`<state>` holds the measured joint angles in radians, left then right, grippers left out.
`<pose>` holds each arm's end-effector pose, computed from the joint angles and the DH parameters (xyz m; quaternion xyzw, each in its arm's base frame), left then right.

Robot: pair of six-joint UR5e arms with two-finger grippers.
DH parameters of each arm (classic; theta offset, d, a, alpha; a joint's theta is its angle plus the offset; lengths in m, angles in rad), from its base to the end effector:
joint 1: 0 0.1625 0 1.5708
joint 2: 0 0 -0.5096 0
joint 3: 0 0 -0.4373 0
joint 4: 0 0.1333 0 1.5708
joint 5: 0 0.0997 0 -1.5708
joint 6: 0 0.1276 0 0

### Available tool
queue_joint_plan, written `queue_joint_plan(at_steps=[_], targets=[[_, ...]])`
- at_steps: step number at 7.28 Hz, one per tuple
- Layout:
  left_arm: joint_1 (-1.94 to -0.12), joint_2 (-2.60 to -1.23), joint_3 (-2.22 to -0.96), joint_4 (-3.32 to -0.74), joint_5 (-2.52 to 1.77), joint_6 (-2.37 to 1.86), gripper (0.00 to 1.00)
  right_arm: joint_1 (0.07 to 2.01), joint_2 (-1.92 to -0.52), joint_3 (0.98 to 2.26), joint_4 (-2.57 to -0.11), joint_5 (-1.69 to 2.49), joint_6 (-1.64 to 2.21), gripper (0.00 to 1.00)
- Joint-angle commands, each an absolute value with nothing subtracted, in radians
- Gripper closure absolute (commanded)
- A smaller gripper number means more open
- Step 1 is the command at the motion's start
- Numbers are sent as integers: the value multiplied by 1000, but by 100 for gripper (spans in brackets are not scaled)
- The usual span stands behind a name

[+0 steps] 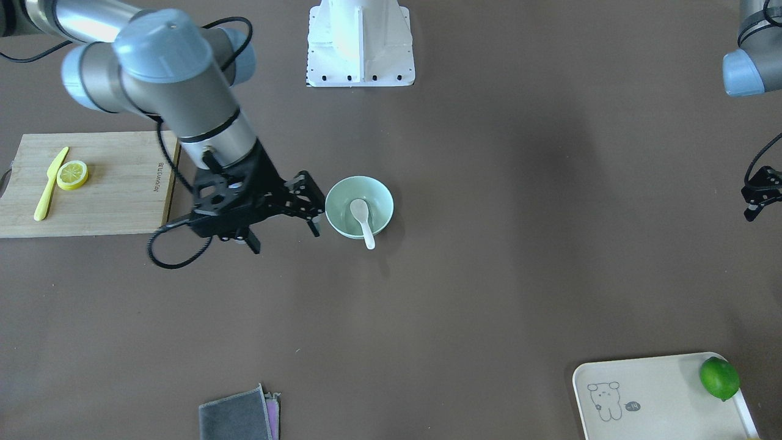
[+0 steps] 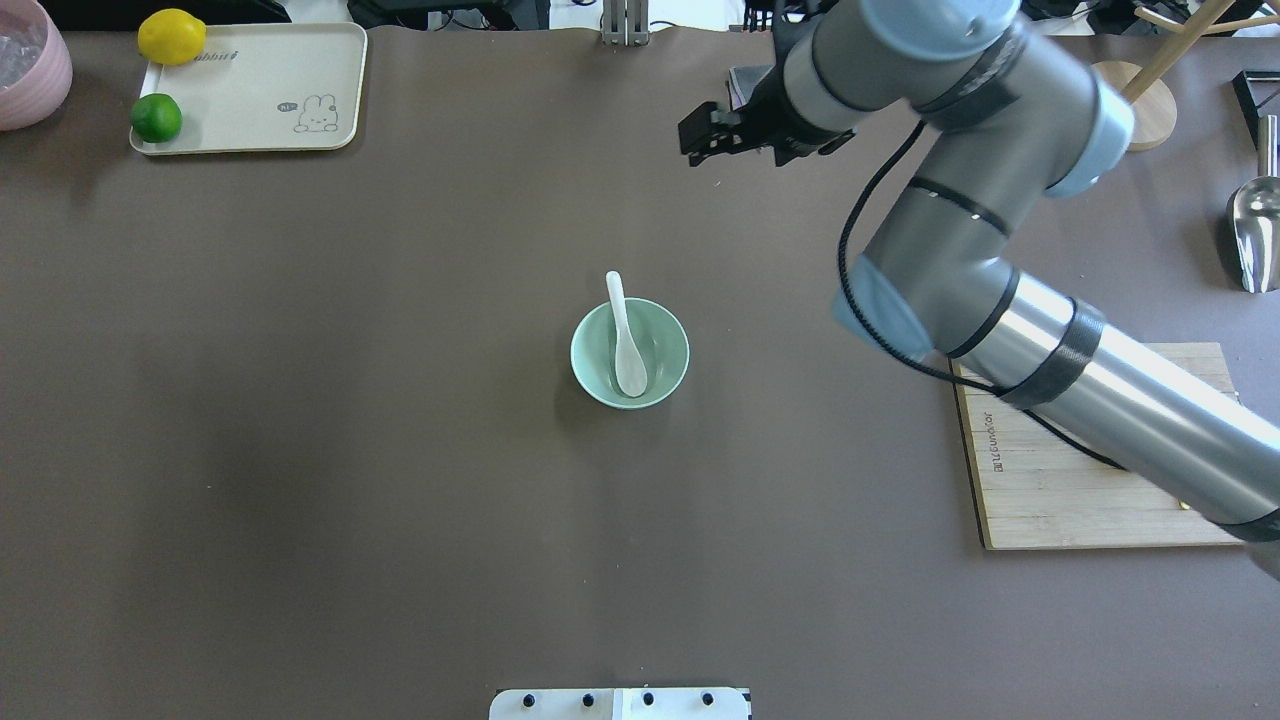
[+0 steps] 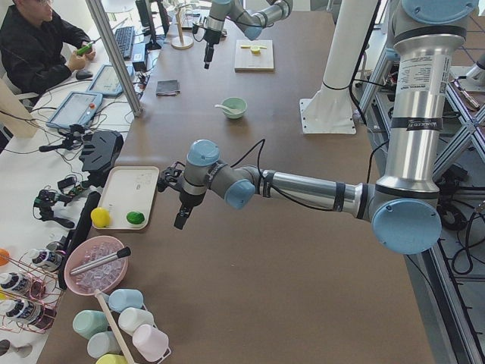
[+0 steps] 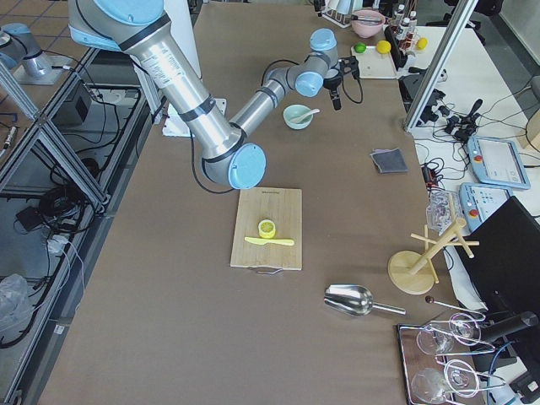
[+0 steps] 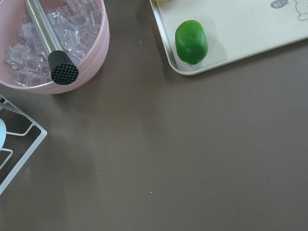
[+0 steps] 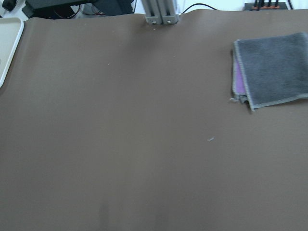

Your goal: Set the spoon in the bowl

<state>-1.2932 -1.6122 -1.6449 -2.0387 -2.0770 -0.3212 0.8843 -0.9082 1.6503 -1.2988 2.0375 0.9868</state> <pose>0.0958 -0.5968 0.6595 0.1953 0.3113 0.0518 0.9286 -0.4390 -0.6555 0.2443 0.1664 -0.4862 0.0162 0.8577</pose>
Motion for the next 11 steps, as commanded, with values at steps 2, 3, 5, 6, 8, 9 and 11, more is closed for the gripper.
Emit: queue_joint_plan(at_steps=[2,3,5,6,8,9,11], targets=[[-1293,-1615,-1641,-2040,-2071,-318,2,1145,-1156,1689,-1298,2289,800,0],[-1293,-1611,-1640,-2052,-2069,-316,2,1267,-1263,1683,-1310,2404,653,0],[-1290,-1588,-1631,-2126,-2075,-318,2,1365,-1450,1730,-1417,2413,374,0],[-1290,-1588,-1622,-2126,-2075,-319,2,1418,-1489,1741,-1505,2411,263,0],[-1290,-1594,-1585,-2118,-2080,-322,2,1529,-1505,1741,-1795,2405,-20,0],[-1290,-1588,-1571,-2114,-2133,-322,2,1537,-1503,1730,-1893,2349,-70,0],[-1352,-1531,-1572,-2120,-2298,-321,2,1549,-1543,1694,-1927,2312,-72,0]])
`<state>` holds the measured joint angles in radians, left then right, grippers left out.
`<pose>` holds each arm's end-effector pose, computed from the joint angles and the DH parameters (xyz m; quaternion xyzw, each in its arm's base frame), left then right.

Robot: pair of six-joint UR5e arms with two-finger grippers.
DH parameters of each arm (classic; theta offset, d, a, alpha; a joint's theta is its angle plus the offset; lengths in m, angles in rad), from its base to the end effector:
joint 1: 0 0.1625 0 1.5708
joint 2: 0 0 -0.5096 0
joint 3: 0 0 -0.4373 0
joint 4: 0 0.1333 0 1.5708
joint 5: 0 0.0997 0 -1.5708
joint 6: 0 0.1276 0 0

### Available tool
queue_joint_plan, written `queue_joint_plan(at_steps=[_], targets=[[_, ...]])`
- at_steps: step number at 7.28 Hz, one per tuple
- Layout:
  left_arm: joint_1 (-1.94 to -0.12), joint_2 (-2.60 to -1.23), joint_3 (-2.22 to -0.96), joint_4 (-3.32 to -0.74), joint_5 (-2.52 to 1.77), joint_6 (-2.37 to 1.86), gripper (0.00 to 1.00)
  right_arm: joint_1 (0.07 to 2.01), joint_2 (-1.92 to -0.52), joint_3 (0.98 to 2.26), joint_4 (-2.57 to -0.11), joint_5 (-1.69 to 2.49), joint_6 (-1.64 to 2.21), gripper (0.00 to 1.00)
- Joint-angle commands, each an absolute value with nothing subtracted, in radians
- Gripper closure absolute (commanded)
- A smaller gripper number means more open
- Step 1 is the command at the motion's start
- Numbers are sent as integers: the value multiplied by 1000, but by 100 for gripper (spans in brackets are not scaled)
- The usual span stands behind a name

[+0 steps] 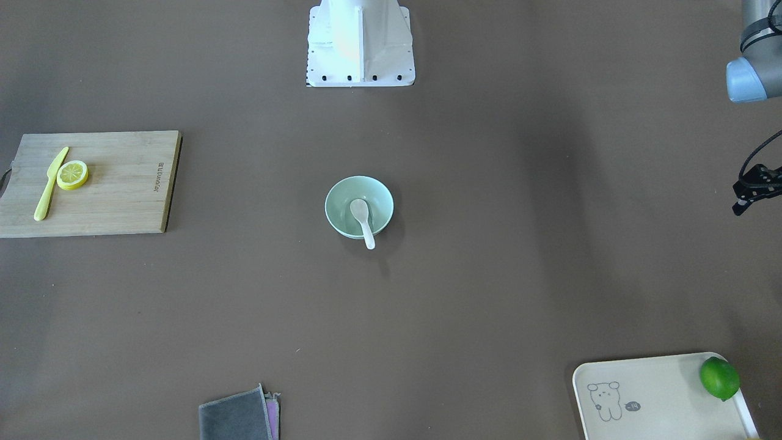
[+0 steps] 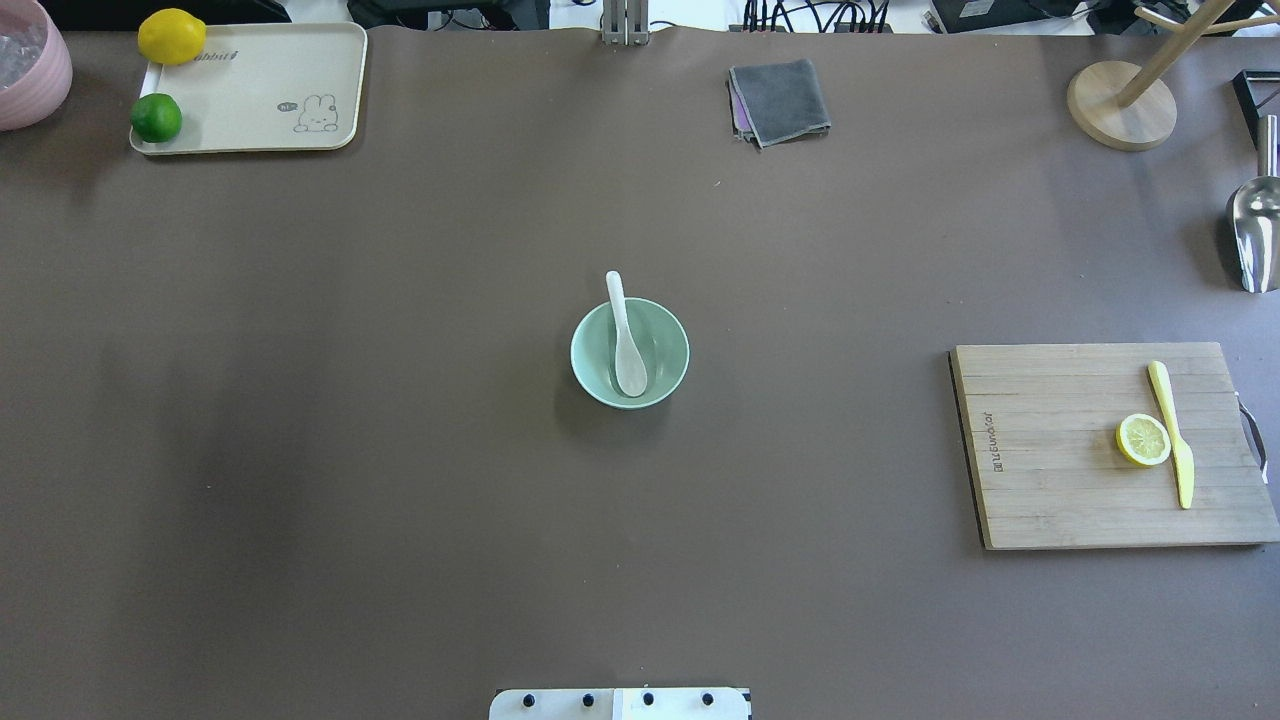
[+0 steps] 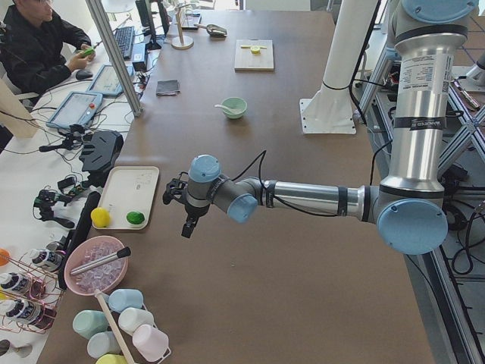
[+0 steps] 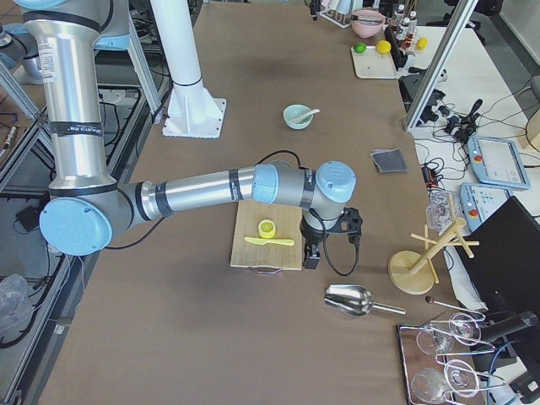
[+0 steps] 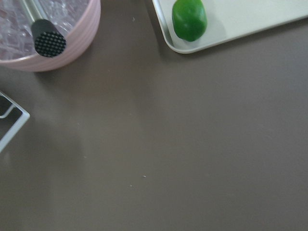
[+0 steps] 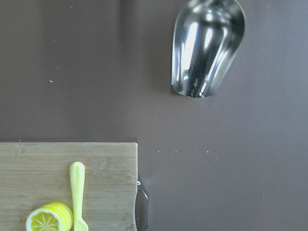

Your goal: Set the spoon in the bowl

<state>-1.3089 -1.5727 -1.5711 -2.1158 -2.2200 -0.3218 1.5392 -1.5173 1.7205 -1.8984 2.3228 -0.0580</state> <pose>0.0950 -0.5712 0.7061 0.1569 0.3678 0.0588 0.9147 0.0290 -0.5441 0.6880 -0.0530 -0.3672 -0.0188 0.9284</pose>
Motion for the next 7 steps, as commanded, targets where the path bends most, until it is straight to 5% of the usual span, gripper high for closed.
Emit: queue_joint_plan(at_steps=[1,4,7], targets=[[-1408,-1501,-1597,-2112,-2301,-321,2,1549,-1566,1703,-1921,2316,-71,0],[-1582,-1496,-1716,-1815,-2301,-64,2,1549,-1566,1710,-1919,2338,-69,0],[-1582,-1460,-1727,-1798,-2235,-40,2,1549,-1609,1793,-1917,2362,-71,0]])
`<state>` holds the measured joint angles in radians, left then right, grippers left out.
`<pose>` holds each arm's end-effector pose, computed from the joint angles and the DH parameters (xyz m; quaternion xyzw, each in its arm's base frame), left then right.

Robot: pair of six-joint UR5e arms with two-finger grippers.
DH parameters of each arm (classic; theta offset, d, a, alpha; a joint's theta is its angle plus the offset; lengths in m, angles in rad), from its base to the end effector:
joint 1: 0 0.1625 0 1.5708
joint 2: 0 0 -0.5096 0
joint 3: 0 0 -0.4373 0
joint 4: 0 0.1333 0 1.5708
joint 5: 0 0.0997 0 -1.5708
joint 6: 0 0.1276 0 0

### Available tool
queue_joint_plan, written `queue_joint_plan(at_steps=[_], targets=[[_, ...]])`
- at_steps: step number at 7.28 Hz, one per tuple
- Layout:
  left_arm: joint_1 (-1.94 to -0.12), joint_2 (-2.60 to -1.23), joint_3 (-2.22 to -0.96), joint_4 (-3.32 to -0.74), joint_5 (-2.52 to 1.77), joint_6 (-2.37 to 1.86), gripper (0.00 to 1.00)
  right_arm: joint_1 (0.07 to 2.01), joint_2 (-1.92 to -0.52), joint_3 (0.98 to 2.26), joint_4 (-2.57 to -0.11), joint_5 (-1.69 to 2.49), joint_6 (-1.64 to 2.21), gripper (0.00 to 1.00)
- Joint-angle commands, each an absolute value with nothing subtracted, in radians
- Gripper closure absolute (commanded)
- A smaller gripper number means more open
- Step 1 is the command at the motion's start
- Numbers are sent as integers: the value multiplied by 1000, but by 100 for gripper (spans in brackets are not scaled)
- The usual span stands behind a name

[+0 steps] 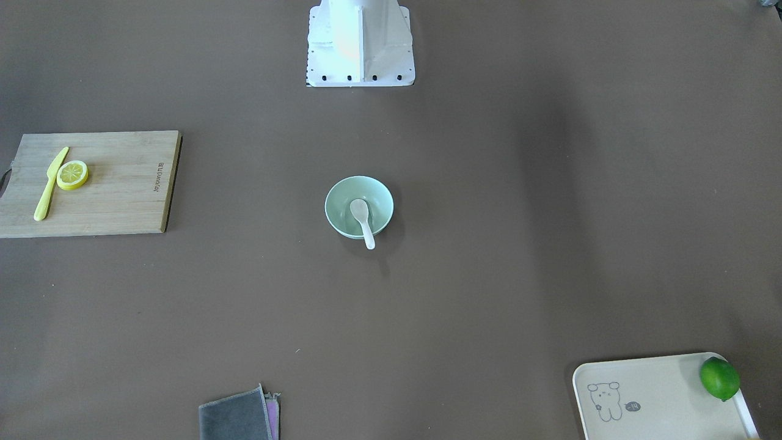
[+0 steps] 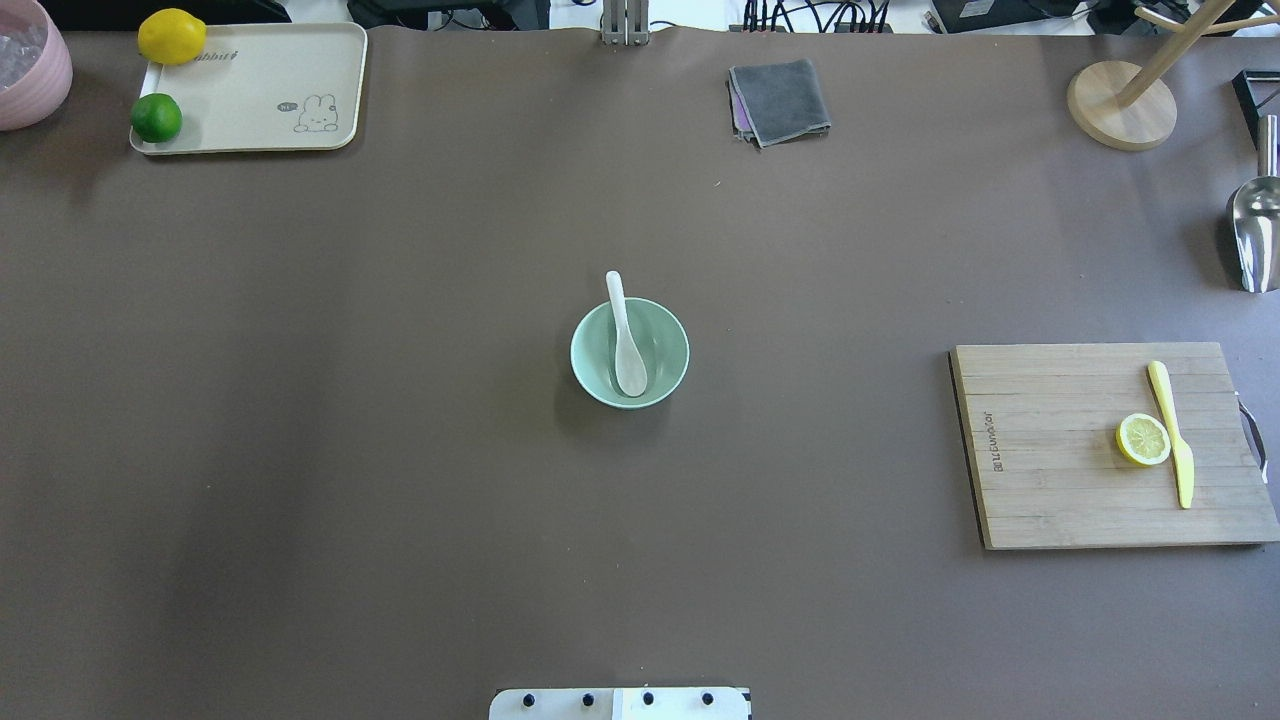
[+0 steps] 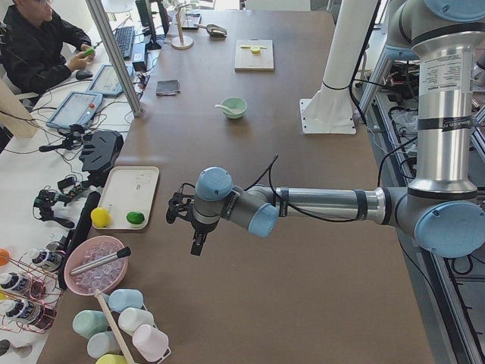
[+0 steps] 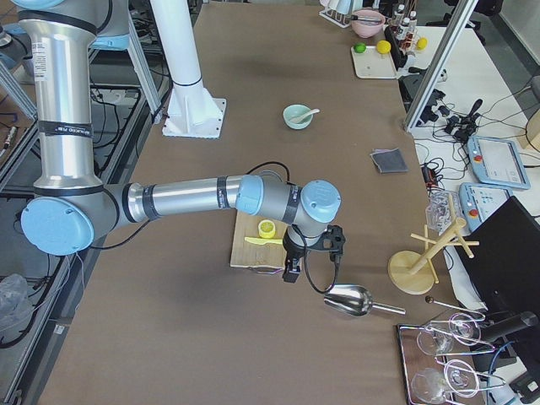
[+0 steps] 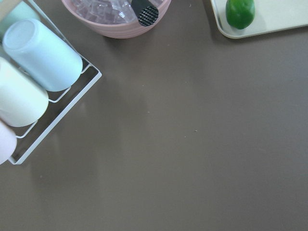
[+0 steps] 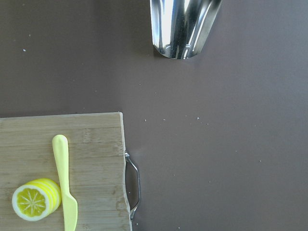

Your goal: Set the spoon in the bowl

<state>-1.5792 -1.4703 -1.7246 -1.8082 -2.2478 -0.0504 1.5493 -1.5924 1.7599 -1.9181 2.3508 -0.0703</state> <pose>-0.0576 -0.5091 0.7129 0.1297 0.3314 0.0206 0.9343 0.0328 -0.5029 0.7062 -0.0738 -0.3806 -0.0082 0.9218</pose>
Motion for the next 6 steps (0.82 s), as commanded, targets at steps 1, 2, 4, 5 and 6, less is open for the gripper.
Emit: queue_joint_plan(at_steps=[1,2,4,5,6], targets=[[-1582,-1460,-1724,-1798,-2237,-40,2,1549,-1611,1796,-1917,2362,-72,0],[-1582,-1462,-1723,-1798,-2237,-40,2,1548,-1611,1793,-1917,2361,-72,0],[-1580,-1466,-1710,-1798,-2237,-40,2,1548,-1611,1787,-1917,2356,-72,0],[-1580,-1470,-1704,-1798,-2240,-40,2,1549,-1611,1787,-1917,2355,-72,0],[-1580,-1470,-1704,-1798,-2240,-40,2,1548,-1609,1786,-1916,2353,-72,0]])
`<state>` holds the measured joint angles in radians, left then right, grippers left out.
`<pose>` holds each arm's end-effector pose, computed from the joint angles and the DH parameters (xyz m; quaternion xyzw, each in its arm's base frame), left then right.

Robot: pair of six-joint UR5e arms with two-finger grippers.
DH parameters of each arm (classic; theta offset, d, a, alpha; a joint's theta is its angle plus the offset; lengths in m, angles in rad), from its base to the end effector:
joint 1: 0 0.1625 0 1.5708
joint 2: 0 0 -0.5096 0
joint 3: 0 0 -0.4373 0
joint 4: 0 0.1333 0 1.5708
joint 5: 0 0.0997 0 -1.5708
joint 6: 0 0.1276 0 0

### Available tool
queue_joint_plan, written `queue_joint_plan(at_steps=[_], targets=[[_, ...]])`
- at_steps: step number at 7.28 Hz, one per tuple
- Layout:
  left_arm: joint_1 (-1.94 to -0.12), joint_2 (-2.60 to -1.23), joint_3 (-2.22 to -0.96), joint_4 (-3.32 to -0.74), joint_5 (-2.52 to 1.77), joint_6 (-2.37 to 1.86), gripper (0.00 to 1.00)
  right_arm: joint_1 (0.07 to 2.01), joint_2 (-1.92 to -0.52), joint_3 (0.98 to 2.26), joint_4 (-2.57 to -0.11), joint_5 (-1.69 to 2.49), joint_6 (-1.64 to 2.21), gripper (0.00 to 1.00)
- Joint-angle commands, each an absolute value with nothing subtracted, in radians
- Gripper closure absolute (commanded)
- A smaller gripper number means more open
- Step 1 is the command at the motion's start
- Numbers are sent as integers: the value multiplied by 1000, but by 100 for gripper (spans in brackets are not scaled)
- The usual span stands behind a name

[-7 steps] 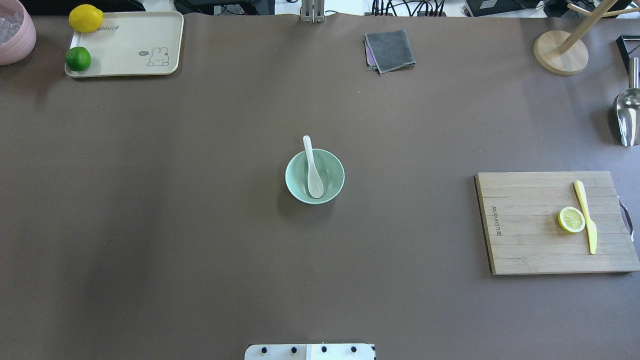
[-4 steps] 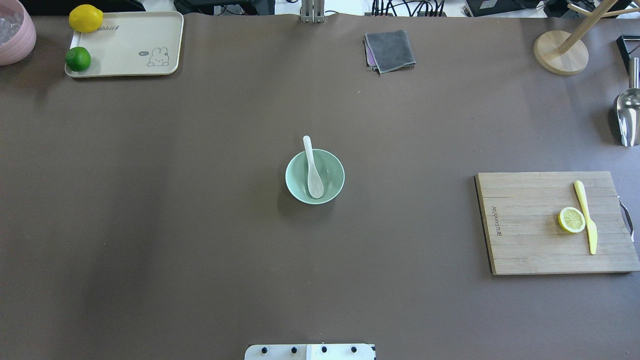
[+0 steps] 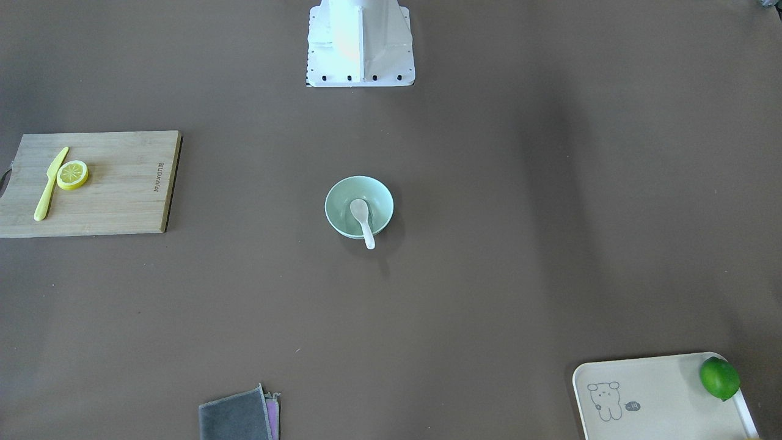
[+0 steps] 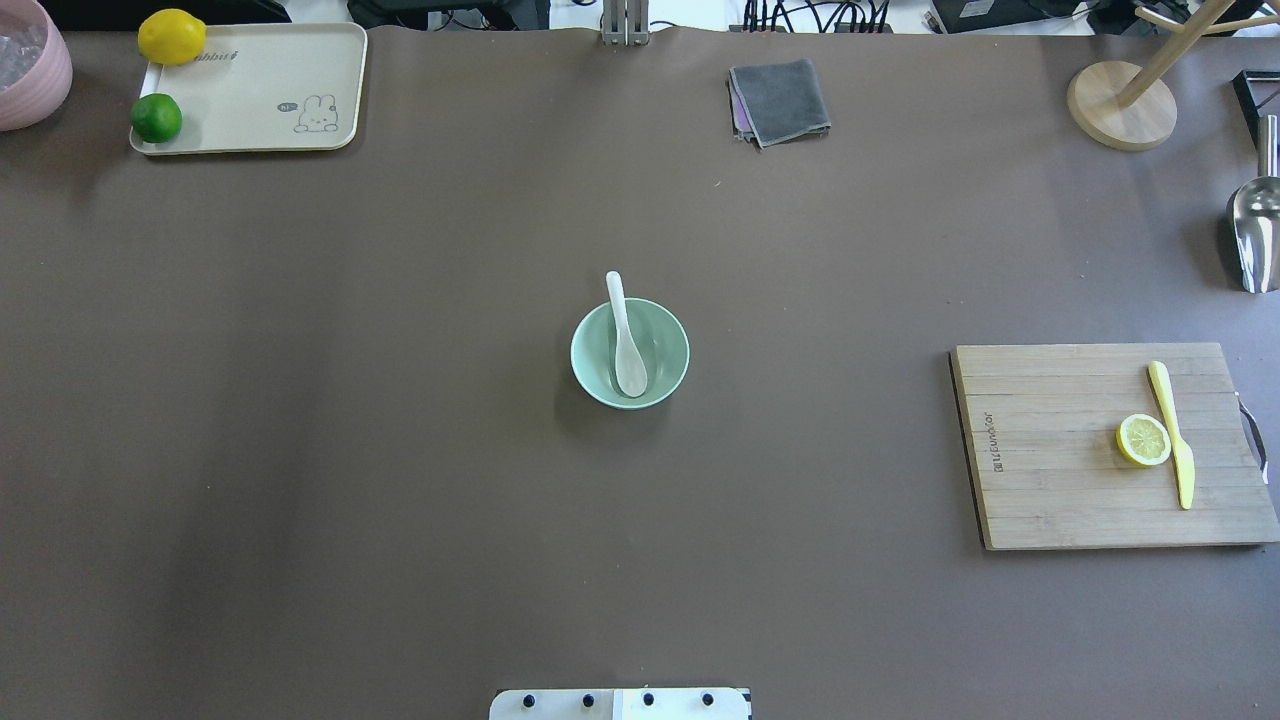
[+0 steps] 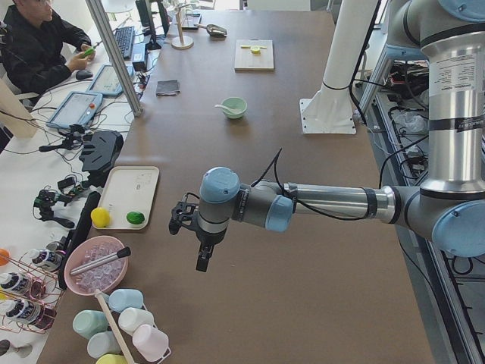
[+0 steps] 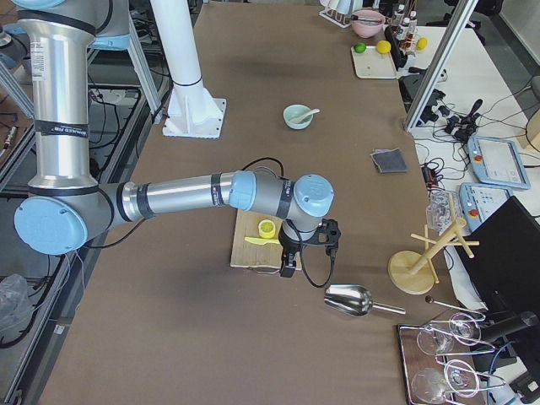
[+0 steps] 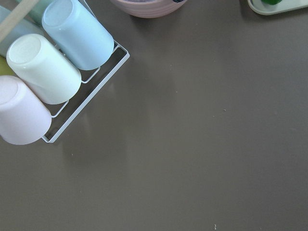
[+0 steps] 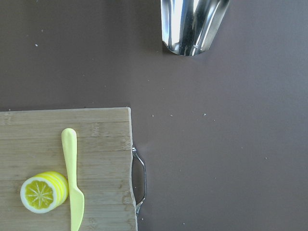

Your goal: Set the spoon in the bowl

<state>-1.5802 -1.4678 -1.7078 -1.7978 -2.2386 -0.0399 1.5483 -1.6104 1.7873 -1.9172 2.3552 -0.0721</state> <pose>-0.0590 -0.5063 0.7256 0.1180 0.3268 0.0195 0.9375 0.0321 -0.4942 0.7006 -0.0688 -0.3827 -0.0112 0.9213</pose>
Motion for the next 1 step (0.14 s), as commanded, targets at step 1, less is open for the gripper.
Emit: queue_joint_plan(at_steps=[1], targets=[[-1580,-1470,-1706,-1798,-2243,-41,2,1549,-1609,1787,-1916,2353,-72,0]])
